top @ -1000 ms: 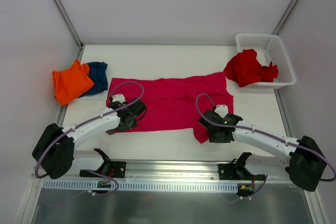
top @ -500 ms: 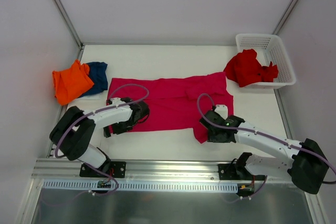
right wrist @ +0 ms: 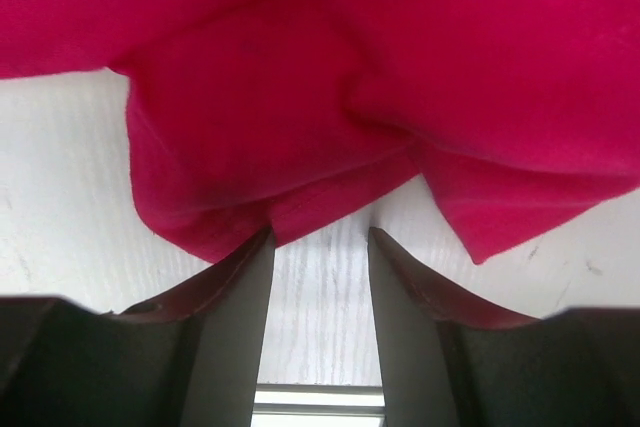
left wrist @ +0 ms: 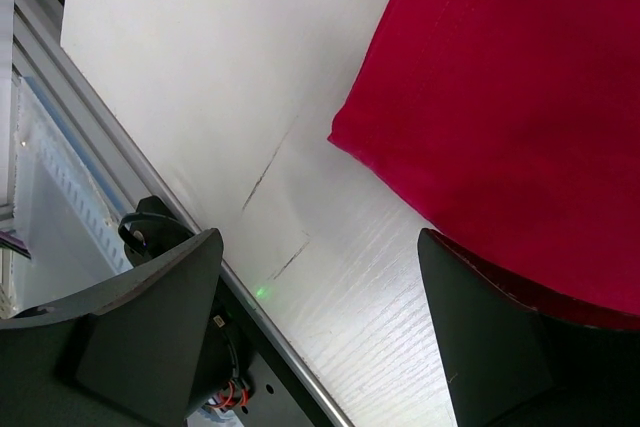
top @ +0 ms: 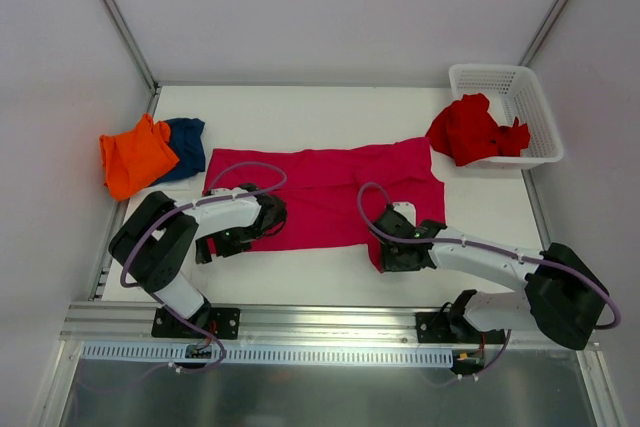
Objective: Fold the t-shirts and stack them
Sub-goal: Fold the tshirt
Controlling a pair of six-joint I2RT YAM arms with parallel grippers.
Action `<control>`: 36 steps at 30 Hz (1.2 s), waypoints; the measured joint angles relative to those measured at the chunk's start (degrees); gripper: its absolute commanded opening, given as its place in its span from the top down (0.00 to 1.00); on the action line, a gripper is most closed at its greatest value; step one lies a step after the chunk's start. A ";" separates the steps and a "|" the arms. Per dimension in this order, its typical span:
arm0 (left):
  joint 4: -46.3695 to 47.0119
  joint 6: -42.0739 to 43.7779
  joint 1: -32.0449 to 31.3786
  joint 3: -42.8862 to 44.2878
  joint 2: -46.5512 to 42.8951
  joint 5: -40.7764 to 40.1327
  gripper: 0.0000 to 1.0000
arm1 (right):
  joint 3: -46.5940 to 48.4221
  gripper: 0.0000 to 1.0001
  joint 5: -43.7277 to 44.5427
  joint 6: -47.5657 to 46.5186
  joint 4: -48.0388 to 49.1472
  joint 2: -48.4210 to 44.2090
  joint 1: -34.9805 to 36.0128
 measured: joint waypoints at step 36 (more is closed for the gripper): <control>-0.48 1.75 0.00 0.70 0.94 0.00 0.19 | -0.24 0.50 9.25 0.79 -9.55 -3.08 -9.75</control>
